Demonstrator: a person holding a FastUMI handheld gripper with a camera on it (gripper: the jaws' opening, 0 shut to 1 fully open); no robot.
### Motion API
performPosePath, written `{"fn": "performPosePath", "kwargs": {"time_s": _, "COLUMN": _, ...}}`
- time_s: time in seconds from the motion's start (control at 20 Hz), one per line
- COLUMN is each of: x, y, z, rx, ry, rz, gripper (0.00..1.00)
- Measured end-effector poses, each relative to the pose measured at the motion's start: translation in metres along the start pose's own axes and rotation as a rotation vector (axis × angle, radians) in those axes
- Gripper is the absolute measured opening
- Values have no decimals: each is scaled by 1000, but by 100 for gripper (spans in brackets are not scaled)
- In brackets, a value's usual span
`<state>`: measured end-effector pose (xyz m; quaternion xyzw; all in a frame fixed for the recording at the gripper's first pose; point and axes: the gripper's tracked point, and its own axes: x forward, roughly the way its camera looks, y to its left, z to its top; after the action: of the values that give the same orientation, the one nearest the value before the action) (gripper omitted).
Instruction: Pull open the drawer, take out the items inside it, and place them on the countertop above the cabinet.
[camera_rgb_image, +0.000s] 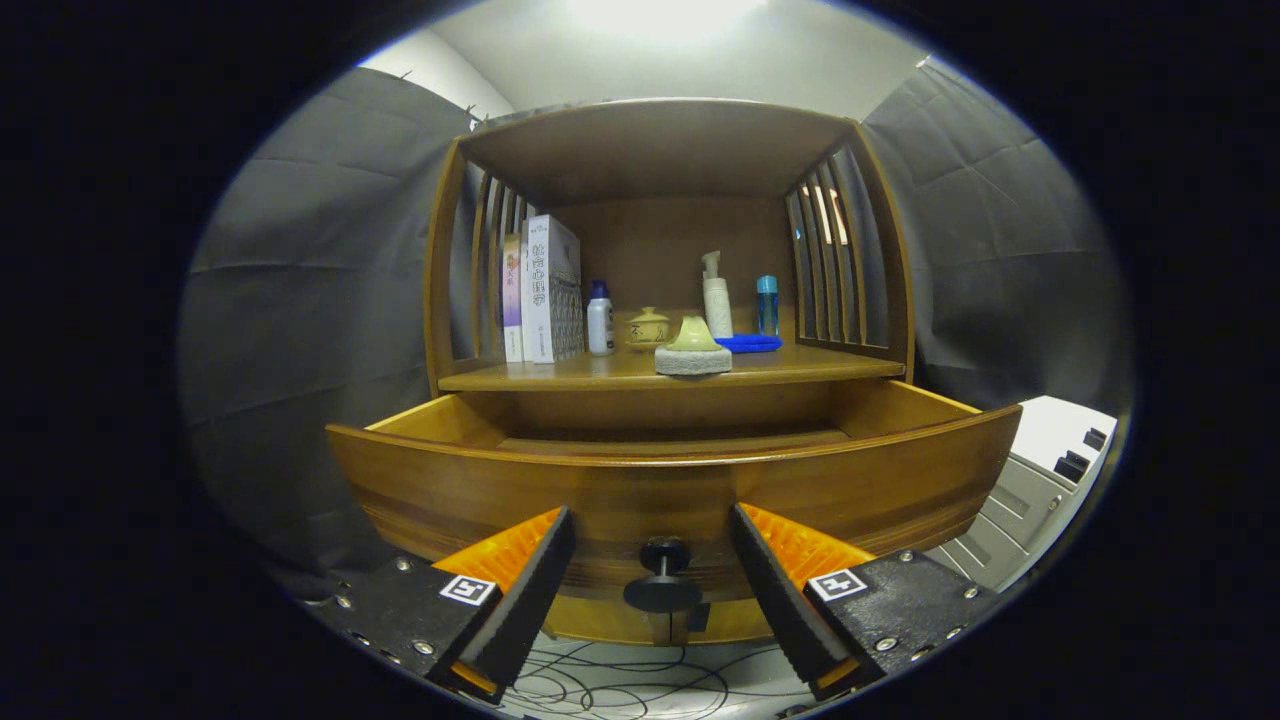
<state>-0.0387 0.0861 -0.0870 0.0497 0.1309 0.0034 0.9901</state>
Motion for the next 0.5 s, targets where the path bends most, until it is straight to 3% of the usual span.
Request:
{"fn": "performPosePath", "kwargs": {"time_s": 0.1, "x": 3, "y": -3, "z": 5, "rx": 12, "ry": -28, "rz": -31, "gripper": 94}}
{"fn": "performPosePath", "kwargs": {"time_s": 0.5, "x": 48, "y": -9, "z": 19, "rx": 19, "ry": -29, "rz": -11, "gripper": 94}}
